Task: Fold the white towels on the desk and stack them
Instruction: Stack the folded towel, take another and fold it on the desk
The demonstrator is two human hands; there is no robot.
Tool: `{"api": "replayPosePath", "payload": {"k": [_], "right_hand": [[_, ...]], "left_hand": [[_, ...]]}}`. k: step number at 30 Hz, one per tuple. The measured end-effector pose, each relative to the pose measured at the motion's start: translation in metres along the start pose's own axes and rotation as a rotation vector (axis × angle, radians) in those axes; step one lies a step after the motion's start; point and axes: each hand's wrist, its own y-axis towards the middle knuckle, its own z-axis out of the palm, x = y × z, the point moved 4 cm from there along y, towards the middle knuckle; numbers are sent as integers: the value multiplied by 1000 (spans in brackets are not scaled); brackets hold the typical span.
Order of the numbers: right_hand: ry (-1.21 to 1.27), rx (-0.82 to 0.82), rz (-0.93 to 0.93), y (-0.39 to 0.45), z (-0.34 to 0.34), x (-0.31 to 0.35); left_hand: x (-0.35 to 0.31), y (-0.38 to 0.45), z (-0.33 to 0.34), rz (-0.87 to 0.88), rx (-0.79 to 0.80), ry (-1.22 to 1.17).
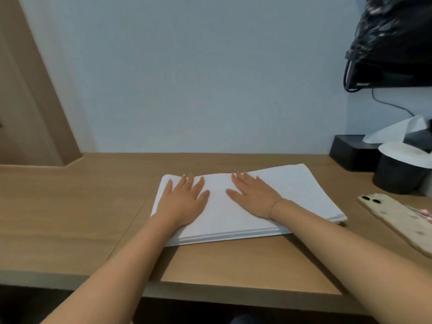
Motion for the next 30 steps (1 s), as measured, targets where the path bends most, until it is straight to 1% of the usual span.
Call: {"api": "replayPosePath", "payload": {"k": [3, 7, 10, 13, 14, 15, 17, 18, 19, 20, 21, 22, 23, 24, 25, 26, 27, 28, 29, 30], "right_hand": [[-38, 30, 60, -4, -2, -33], [-69, 41, 197, -30, -15, -103], [-81, 67, 191, -34, -17, -115], [-96, 88, 145, -28, -22, -111], [-118, 88, 126, -24, -27, -111], [-155, 83, 119, -19, -33, -111], [-244, 54, 143, -8, -46, -107], [-303, 39, 149, -1, -51, -101], [-359, 18, 132, 6, -53, -91], [-406, -4, 91, 12, -54, -78], [-410, -42, 47, 17, -56, -63], [-376, -97, 1, 19, -58, -47], [-309, -160, -41, 20, -59, -31], [-243, -206, -79, 20, -57, -17], [-185, -203, -107, 20, -50, -4], [-121, -157, -122, 20, -41, 5], [-62, -73, -104, 18, -28, 12], [-31, 4, -65, 16, -15, 16], [-27, 40, -34, 15, -4, 18], [-35, 39, -21, 15, 2, 17]], "left_hand": [[4, 3, 1, 16, -9, 20], [3, 1, 3, 19, -22, 30], [3, -1, 0, -2, -7, 12], [-7, -10, -9, -58, 95, -65], [-11, -15, -15, -58, 156, -152], [-12, -22, -21, -51, 227, -339], [-10, -45, -35, -81, 406, -903], [-6, -55, -43, -65, 409, -1121], [1, -61, -51, -23, 324, -1236], [10, -65, -58, -6, 175, -1302], [22, -67, -64, -22, -13, -1316], [34, -67, -67, -62, -208, -1263], [46, -67, -68, -112, -351, -1165], [54, -66, -65, -156, -401, -1067], [59, -63, -58, -190, -376, -986], [62, -60, -48, -205, -317, -936], [64, -57, -40, -202, -260, -917], [65, -55, -32, -187, -223, -919], [65, -53, -26, -167, -202, -942], [66, -52, -21, -150, -192, -983]]}}
